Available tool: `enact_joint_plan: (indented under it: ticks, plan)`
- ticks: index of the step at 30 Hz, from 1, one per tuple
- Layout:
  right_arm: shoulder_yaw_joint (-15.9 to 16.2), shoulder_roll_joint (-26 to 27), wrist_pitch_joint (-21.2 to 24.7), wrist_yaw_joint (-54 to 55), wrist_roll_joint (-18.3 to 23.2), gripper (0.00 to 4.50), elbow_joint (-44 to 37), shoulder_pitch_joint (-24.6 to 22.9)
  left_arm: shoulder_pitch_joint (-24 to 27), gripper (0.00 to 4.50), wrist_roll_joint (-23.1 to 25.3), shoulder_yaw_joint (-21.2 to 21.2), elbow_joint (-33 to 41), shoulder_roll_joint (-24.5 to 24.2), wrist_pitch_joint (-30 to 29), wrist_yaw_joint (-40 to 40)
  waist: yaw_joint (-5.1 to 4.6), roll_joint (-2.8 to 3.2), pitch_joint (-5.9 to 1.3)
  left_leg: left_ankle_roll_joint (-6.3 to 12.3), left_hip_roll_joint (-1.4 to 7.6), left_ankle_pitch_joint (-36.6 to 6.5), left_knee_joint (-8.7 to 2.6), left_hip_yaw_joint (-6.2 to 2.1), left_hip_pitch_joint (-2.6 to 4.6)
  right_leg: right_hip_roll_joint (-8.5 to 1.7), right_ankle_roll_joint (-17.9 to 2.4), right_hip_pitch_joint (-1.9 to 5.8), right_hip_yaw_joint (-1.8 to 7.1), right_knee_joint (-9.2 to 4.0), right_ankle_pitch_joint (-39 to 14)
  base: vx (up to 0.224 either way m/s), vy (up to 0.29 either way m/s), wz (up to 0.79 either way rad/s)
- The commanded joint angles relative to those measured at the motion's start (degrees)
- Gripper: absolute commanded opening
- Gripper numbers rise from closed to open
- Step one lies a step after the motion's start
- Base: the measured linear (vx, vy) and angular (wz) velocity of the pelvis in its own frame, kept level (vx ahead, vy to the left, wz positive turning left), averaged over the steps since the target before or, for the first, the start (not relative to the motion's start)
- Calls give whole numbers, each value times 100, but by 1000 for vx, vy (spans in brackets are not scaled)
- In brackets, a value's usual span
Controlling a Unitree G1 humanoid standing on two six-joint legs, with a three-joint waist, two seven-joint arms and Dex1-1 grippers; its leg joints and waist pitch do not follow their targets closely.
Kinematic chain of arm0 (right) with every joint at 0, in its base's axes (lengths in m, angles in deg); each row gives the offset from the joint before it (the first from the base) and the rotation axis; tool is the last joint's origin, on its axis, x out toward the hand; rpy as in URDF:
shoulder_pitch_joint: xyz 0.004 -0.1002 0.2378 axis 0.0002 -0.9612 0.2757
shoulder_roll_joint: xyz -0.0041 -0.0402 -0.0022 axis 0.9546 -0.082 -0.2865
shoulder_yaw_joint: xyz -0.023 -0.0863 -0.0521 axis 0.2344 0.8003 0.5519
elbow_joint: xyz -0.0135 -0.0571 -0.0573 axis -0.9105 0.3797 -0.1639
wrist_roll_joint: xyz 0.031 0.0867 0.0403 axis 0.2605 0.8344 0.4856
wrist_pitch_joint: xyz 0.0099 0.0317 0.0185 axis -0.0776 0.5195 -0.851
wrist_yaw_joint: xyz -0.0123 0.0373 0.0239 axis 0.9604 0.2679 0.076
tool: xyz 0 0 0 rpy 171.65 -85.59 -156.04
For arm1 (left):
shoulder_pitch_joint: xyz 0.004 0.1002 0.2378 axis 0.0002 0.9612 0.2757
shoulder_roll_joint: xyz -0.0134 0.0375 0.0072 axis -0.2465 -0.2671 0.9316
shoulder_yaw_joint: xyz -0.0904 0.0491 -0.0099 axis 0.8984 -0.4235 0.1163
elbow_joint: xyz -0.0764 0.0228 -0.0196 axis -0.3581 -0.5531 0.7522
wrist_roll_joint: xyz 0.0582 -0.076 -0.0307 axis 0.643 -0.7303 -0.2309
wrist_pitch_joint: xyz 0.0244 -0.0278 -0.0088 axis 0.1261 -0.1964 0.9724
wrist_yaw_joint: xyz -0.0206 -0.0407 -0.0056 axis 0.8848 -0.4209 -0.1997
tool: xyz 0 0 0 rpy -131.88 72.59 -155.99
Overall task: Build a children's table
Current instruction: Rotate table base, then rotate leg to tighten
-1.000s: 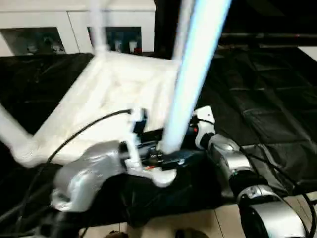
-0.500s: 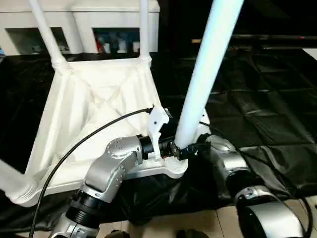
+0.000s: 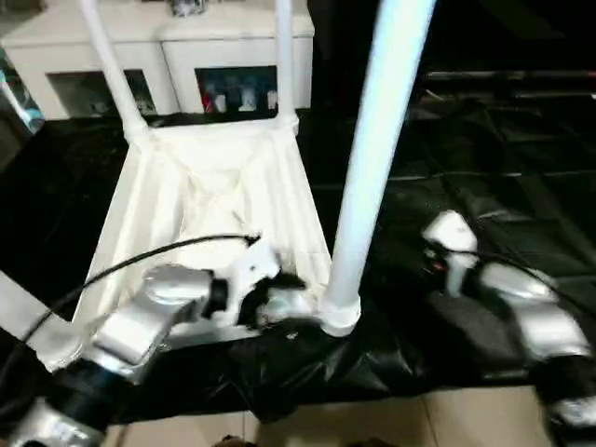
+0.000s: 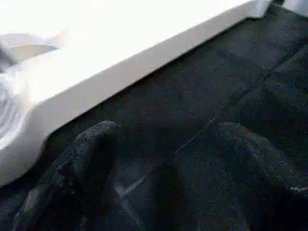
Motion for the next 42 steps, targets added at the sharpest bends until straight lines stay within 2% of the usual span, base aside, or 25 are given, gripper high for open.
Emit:
enact_joint_plan:
  ticks: [1, 6, 10, 11, 12, 14, 17, 18, 19, 20, 22, 23, 27, 28, 30, 31, 32, 33, 35, 36, 37, 39, 40, 41, 42]
  plan:
    - [22, -175, 305, -307, 225, 368, -628, -124, -52, 339, 149, -92, -26, -27, 110, 41, -1, -21, -379, 4, 221, -2238, -428, -186, 164, -213, -887, 213, 140, -551, -2901, 0, 0, 0]
    - [72, -409, 557, -490, 302, 368, -1199, -376, -87, 307, 327, -188, -126, -44, 58, 133, -28, -17, -372, -18, 217, -2377, -424, -215, 172, -215, -691, 163, 117, -613, -3307, 0, 0, 0]
    - [45, -571, 1016, -569, 496, 368, -1814, -622, -173, 275, 410, -230, -228, -55, -13, 30, -46, -9, -345, -31, 194, -2490, -423, -238, 189, -203, -500, 126, 90, -683, -3684, 0, 0, 0]
    - [46, -616, 1106, -594, 550, 368, -1952, -689, -205, 249, 470, -257, -263, -75, -38, 1, -57, -8, -339, -33, 198, -2543, -429, -248, 194, -202, -461, 119, 83, -696, -3717, 0, 0, 0]
    - [46, -646, 1186, -592, 580, 368, -2073, -748, -228, 238, 504, -270, -299, -90, -45, -24, -60, 24, -338, -44, 206, -2591, -446, -267, 189, -213, -456, 129, 69, -688, -3704, 0, 0, 0]
    - [39, -673, 1257, -584, 605, 368, -2190, -815, -243, 232, 522, -260, -338, -87, -59, -1, -80, 29, -328, -53, 218, -2630, -483, -290, 158, -216, -440, 166, 48, -692, -3629, 0, 0, 0]
    - [16, -709, 1373, -571, 639, 368, -2358, -922, -262, 205, 523, -241, -407, -100, -78, 13, -92, 55, -312, -71, 212, -2826, -482, -286, 210, -209, -478, 121, 35, -731, -3622, 0, 0, 0]
    - [5, -715, 1419, -560, 643, 368, -2412, -958, -269, 193, 528, -243, -444, -121, -86, -18, -117, 101, -290, -75, 215, -2882, -516, -316, 174, -221, -503, 167, 13, -714, -3536, 0, 0, 0]
    - [3, -726, 1471, -526, 646, 368, -2466, -994, -271, 190, 549, -248, -481, -147, -91, -48, -131, 99, -294, -62, 220, -2907, -529, -322, 161, -224, -516, 187, 2, -712, -3438, 0, 0, 0]
    - [3, -726, 1471, -526, 646, 368, -2466, -994, -271, 190, 549, -248, -481, -147, -91, -48, -134, 91, -284, -57, 217, -2930, -530, -321, 161, -220, -515, 182, 2, -719, -3444, 0, 0, 0]
    - [7, -751, 1572, -474, 678, 368, -2572, -1035, -283, 174, 574, -240, -536, -166, -139, -102, -126, 110, -263, -56, 210, -3013, -512, -301, 229, -228, -518, 116, 20, -764, -3556, 0, 0, 0]
    - [6, -758, 1603, -467, 689, 368, -2606, -1045, -283, 150, 596, -243, -552, -179, -132, -128, -145, 102, -245, -54, 200, -3028, -511, -304, 221, -232, -497, 126, 13, -773, -3642, 0, 0, 0]
    - [9, -767, 1636, -455, 694, 368, -2657, -1075, -279, 135, 659, -262, -613, -217, -88, -168, -179, 117, -215, -40, 184, -3057, -501, -309, 233, -239, -407, 104, -1, -808, -3865, 0, 0, 0]
    - [14, -764, 1656, -436, 671, 368, -2679, -1105, -294, 120, 691, -256, -703, -216, -53, -182, -194, 150, -183, -37, 179, -3098, -497, -315, 241, -246, -376, 82, -10, -831, -3968, 0, 0, 0]
    - [16, -768, 1675, -416, 672, 368, -2710, -1134, -303, 101, 696, -253, -728, -210, -58, -185, -240, 161, -165, -36, 181, -3187, -507, -340, 231, -246, -320, 105, -53, -852, -4058, 0, 0, 0]
    - [24, -775, 1708, -382, 683, 368, -2765, -1165, -345, 97, 712, -246, -796, -185, -51, -162, -254, 202, -135, -57, 196, -3359, -528, -359, 257, -238, -308, 99, -93, -875, -4076, 0, 0, 0]
    - [27, -776, 1714, -373, 683, 368, -2782, -1176, -358, 91, 715, -241, -817, -176, -52, -154, -275, 192, -143, -53, 196, -3386, -533, -375, 249, -238, -314, 133, -118, -873, -3990, 0, 0, 0]
    - [28, -776, 1714, -369, 684, 368, -2796, -1186, -378, 81, 716, -238, -846, -162, -44, -157, -282, 222, -126, -45, 203, -3429, -563, -407, 210, -249, -308, 182, -149, -860, -3896, 0, 0, 0]
    - [26, -778, 1723, -361, 689, 368, -2825, -1205, -369, 61, 678, -201, -844, -137, -38, -172, -305, 231, -87, -49, 187, -3550, -562, -420, 222, -259, -242, 166, -183, -903, -4043, 0, 0, 0]
    - [23, -781, 1739, -350, 698, 368, -2864, -1230, -355, 56, 624, -151, -833, -106, -27, -202, -331, 241, -67, -58, 181, -3636, -551, -425, 264, -260, -192, 148, -225, -947, -4183, 0, 0, 0]
    - [22, -783, 1746, -347, 702, 368, -2876, -1237, -351, 56, 605, -136, -830, -96, -22, -214, -342, 279, -47, -63, 184, -3703, -559, -438, 272, -264, -177, 151, -249, -964, -4210, 0, 0, 0]
    - [20, -785, 1757, -343, 707, 368, -2896, -1249, -346, 42, 578, -113, -825, -82, -12, -237, -418, 312, -8, -101, 227, -4061, -623, -490, 265, -221, -140, 226, -395, -984, -4043, 0, 0, 0]
    - [23, -797, 1773, -347, 716, 368, -2943, -1298, -297, 30, 457, -28, -794, -42, 60, -316, -437, 366, 61, -179, 331, -4585, -816, -561, 175, -182, -99, 371, -460, -838, -3682, 0, 0, 0]
    - [23, -797, 1773, -347, 716, 368, -2943, -1298, -297, 21, 457, -28, -794, -42, 60, -316, -371, 440, 82, -299, 443, -5043, -1050, -544, 82, -105, -245, 501, -437, -451, -3092, 0, 0, 0]
    - [28, -810, 1768, -351, 720, 368, -2953, -1320, -267, 15, 440, -12, -791, -38, 130, -344, -308, 446, 119, -351, 543, -5273, -1262, -532, -64, -59, -332, 633, -369, -13, -2555, -71, -36, 6]
